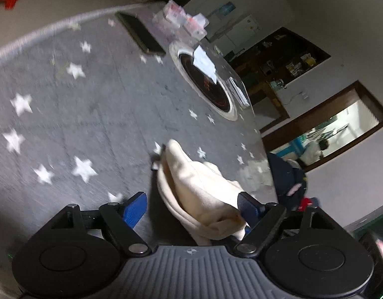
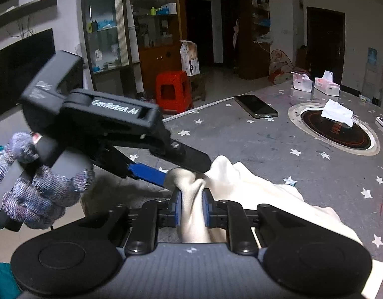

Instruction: Fold clothes

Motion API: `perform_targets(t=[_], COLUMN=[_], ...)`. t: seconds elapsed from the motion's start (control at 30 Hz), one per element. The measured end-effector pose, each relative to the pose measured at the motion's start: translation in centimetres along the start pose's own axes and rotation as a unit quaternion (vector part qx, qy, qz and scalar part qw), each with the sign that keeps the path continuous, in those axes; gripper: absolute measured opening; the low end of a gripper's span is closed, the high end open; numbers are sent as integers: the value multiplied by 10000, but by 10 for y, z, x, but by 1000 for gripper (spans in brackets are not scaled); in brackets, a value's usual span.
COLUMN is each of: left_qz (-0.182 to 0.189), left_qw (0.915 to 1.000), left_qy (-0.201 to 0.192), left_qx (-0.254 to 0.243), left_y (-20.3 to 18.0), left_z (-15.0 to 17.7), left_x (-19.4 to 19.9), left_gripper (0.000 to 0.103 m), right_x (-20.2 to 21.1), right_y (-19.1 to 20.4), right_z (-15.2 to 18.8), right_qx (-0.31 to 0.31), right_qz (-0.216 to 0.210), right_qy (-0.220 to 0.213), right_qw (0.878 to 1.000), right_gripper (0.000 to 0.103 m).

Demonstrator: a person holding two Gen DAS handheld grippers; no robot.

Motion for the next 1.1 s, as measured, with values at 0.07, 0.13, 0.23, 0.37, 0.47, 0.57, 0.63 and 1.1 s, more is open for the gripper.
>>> perform_targets(t=[0.07, 0.13, 0.23, 0.37, 0.47, 0.57, 0.63, 1.1], left_qz=[124, 190, 251, 376, 458, 469, 452, 347], left_qw=[9995, 9994, 9985, 9958, 9942, 9932, 9933, 9958], left_qy=[100, 101, 212, 349, 452, 540, 559, 607], left_qx=[270, 273, 442, 758, 861, 917, 906, 593], left_y=[4, 3, 7, 18, 22, 28, 30, 25], left_z=[-1, 0, 0, 0, 1, 4, 5, 7], left_x=[-5, -8, -16, -28, -36, -42, -43, -42], left_gripper=[82, 82, 81, 73, 56, 35, 23, 20], right_x=[2, 3, 3, 5, 8, 9, 10, 52], right_y=[1, 2, 3, 3, 6, 11, 12, -74], right_z=[2, 3, 4, 6, 8, 12, 15, 55], right_qx=[34, 26, 40, 6, 29, 53, 32, -1277], right_qz=[-15, -21, -66, -108, -186, -260, -272, 1084], right_qy=[-31, -60, -91, -139, -155, -151, -125, -84], right_qw=[10000, 10000, 9999, 9998, 9997, 9995, 9995, 9858], right_gripper=[15, 15, 15, 15, 15, 15, 17, 38])
Point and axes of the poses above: each gripper's, at about its wrist camera, not at the fingertips, and x roughly against the way its jaws point, y to its left, z to its underside, the point moved 1 cm from there along -x, roughly the way its jaws point, and after that the axes turned 9 degrees about z, right-handed, at the moved point
